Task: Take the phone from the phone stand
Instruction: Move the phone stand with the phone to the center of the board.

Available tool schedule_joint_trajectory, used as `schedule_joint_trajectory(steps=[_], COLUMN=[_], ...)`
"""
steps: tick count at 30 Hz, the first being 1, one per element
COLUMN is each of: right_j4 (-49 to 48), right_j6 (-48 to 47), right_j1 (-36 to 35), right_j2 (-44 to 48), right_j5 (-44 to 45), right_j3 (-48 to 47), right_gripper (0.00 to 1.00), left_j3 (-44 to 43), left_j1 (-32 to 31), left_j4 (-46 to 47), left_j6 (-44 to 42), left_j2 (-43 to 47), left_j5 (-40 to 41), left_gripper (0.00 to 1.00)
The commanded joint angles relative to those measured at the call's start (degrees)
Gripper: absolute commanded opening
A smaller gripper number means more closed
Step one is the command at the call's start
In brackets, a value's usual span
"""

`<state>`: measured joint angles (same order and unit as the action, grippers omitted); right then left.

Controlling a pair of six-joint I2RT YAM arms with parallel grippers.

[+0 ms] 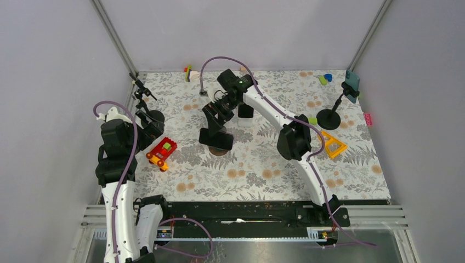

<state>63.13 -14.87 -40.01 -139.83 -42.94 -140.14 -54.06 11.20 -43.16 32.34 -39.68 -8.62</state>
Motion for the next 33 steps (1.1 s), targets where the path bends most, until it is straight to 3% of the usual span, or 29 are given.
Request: schedule_joint_trajectory(steps=[1,4,23,28,33], right_j4=[-7.7,-11.7,-11.8,-14.4,-26.5], right_j6=[6.6,8.3,6.9,5.9,8.3], right_j1=[0.4,0.5,2.2,2.2,2.3], right_j2=[6.8,9.2,16.9,23.1,33.8], right_j5=[3.6,4.1,14.2,19.1,26.2], right_j3=[5.0,10.0,12.0,18.1,32.4], right_gripper=[1.00,1.00,0.99,1.00,1.00], left_j3=[0.3,0.2,1.2,0.9,1.4], left_j1=[-0.2,-0.1,-0.1,-0.1,-0.1], left_j4=[3.1,3.1,3.1,3.3,3.6], left_j6=[-0.8,-0.9,-1.1,-1.4,-1.7], left_j2=[0.7,0.7,1.1,0.2,0.1], left_j5=[-1.0,-0.9,-0.2,0.2,1.4], left_gripper=[0.95,0.95,0.96,0.95,0.96])
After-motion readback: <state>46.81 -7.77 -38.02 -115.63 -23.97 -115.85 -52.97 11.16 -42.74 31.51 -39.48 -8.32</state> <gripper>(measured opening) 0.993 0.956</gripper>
